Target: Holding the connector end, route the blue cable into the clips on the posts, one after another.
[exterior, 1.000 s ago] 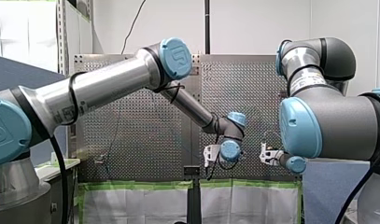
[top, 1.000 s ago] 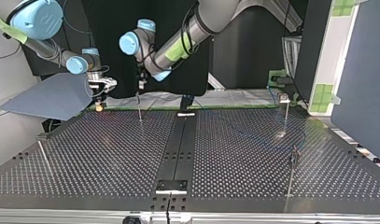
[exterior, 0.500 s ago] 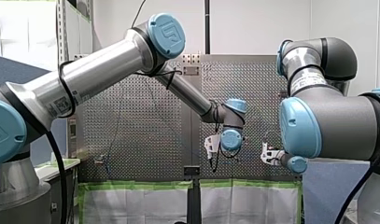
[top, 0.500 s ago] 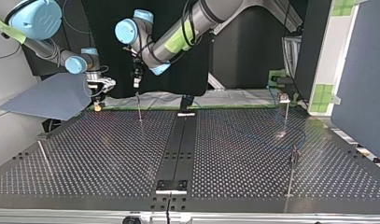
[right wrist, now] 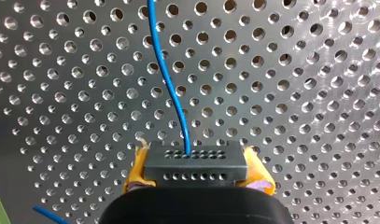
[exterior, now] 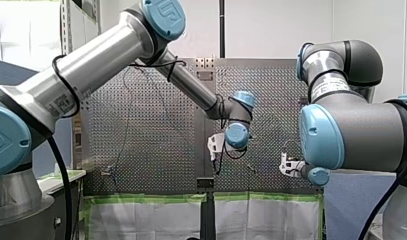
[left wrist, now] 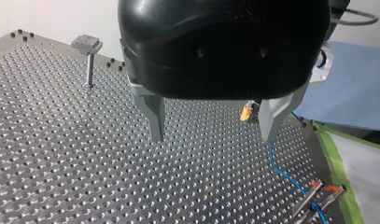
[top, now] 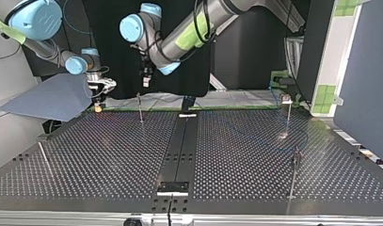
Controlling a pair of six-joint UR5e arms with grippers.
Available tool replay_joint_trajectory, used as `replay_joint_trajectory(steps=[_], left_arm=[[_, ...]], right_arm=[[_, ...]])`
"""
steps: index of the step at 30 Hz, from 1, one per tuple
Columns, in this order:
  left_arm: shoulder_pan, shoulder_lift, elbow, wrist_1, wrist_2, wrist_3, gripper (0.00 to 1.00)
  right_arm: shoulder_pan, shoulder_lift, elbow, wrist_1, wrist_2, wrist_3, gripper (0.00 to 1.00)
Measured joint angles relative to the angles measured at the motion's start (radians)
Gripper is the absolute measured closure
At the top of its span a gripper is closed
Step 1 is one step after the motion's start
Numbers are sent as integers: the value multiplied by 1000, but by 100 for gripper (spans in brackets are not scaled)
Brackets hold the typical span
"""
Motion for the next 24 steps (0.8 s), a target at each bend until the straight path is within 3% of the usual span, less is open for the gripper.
replay_joint_trajectory(steps=[13, 24], left_arm=[[3, 138, -138, -33, -1, -14, 0], [19, 247, -246, -15, 1, -25, 0]], right_arm=[[1, 0, 0, -3, 0, 8, 100], [3, 0, 0, -4, 0, 11, 100]])
